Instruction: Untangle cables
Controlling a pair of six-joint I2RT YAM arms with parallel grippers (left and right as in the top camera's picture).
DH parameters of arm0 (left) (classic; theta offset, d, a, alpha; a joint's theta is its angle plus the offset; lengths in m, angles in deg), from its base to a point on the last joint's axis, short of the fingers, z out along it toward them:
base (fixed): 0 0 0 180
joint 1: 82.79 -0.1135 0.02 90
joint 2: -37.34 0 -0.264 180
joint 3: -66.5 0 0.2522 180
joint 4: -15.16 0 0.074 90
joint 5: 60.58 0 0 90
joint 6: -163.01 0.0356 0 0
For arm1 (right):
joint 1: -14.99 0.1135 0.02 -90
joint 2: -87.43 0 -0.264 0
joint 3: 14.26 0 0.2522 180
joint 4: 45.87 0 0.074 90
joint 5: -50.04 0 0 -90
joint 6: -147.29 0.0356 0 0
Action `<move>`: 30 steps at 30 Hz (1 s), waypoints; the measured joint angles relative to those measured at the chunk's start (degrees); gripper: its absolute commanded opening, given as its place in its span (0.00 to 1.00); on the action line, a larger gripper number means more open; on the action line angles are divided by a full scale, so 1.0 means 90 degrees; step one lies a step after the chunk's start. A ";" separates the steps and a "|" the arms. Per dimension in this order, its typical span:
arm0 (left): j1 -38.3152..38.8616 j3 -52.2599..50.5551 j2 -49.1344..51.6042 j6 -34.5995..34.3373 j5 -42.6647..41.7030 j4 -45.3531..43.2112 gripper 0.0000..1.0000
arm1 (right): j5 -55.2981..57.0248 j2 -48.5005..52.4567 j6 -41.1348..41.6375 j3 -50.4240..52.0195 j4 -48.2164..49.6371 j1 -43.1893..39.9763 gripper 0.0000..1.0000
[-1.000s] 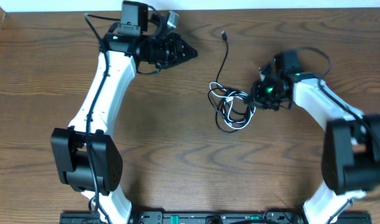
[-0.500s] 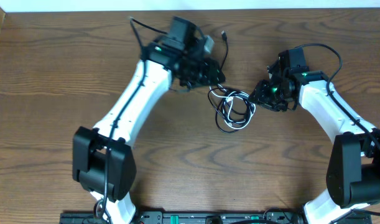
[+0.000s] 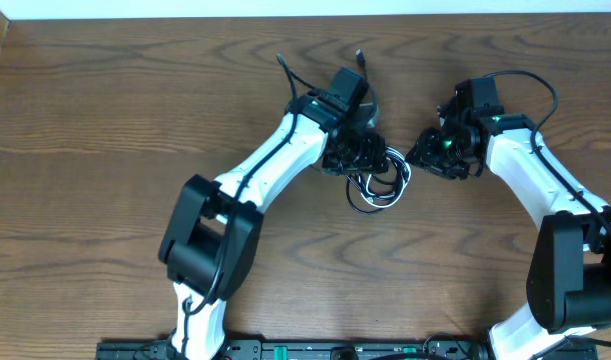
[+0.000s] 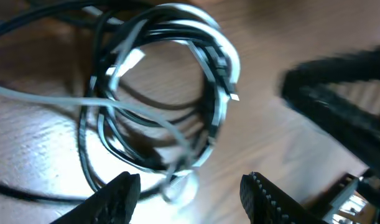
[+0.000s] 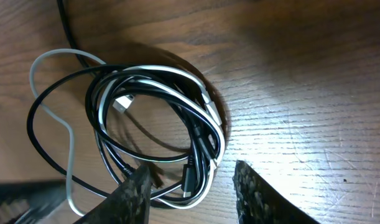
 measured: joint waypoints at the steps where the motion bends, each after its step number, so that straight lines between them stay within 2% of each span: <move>1: 0.0000 -0.0005 0.0095 0.0000 0.0029 -0.0010 0.57 | 0.0000 0.0000 0.0000 0.0002 0.0000 0.0000 0.40; 4: -0.0002 -0.0012 0.0238 0.0000 0.0056 -0.0015 0.55 | 0.0002 0.0000 0.0000 0.0002 0.0000 0.0000 0.40; 6: 0.0012 -0.0012 0.0284 -0.0022 0.0095 -0.0053 0.46 | 0.0002 0.0000 0.0000 0.0002 0.0000 0.0000 0.40; 9: 0.0053 -0.0012 0.0301 -0.0002 0.0202 -0.0202 0.07 | 0.0000 0.0000 0.0000 0.0002 0.0000 0.0000 0.40; 13: 0.0100 -0.0012 0.0301 -0.0024 0.0245 -0.0464 0.08 | 0.0012 0.0000 0.0000 0.0002 0.0007 0.0044 0.39; 16: 0.0075 -0.0012 0.0301 -0.0097 0.0146 -0.0539 0.07 | 0.0019 0.0000 -0.0002 0.0002 0.0051 0.0151 0.33; 20: -0.0083 -0.0012 0.0296 -0.0168 -0.0386 -0.0593 0.08 | 0.0012 0.0015 0.0022 0.0002 0.0165 0.0265 0.23; 30: -0.0393 -0.0012 -0.0036 -0.0192 -0.1486 -0.0595 0.08 | -0.0376 0.0491 -0.0029 0.0002 0.0656 0.0294 0.17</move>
